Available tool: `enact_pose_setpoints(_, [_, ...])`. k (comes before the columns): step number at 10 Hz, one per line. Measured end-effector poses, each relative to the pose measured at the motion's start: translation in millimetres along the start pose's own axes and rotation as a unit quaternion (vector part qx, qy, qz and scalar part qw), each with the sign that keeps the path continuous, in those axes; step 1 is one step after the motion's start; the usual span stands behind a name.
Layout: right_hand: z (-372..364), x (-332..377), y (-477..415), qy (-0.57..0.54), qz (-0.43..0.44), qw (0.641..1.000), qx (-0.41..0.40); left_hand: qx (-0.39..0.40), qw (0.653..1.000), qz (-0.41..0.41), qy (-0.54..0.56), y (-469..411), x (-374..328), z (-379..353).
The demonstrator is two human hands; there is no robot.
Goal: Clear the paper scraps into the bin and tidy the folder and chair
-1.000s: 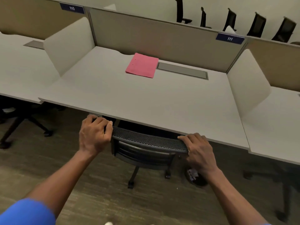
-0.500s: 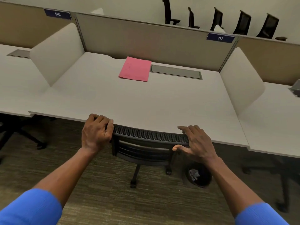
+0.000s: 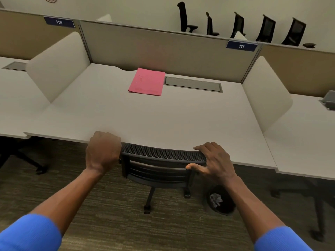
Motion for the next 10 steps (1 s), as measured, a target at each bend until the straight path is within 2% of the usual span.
enact_pose_setpoints(5, [4, 4, 2, 0.001, -0.012, 1.000, 0.008, 0.041, 0.999, 0.006, -0.007, 2, 1, -1])
enact_pose_setpoints(7, [7, 6, 5, 0.013, -0.026, 0.998, 0.053, 0.109, 0.991, 0.003, -0.074, 3, 1, 5])
enact_pose_setpoints(8, [13, 12, 11, 0.018, -0.030, 0.998, 0.044, 0.119, 0.991, 0.002, -0.065, 5, -1, 13])
enact_pose_setpoints(9, [21, 21, 14, 0.037, -0.016, 0.999, 0.018, 0.113, 0.990, -0.034, -0.071, 12, -8, 20])
enact_pose_setpoints(10, [45, 33, 11, 0.035, -0.001, 0.999, -0.011, 0.082, 0.992, -0.069, -0.064, 12, -22, 42])
Point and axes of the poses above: each hand's wrist, its own y-axis away from the middle knuckle, its own z-axis out of the back of the hand, x = y × z, the point moved 7 cm from there along -y, towards the middle knuckle, and after that the axes turned 8 degrees about x, right-handed, at the moved point
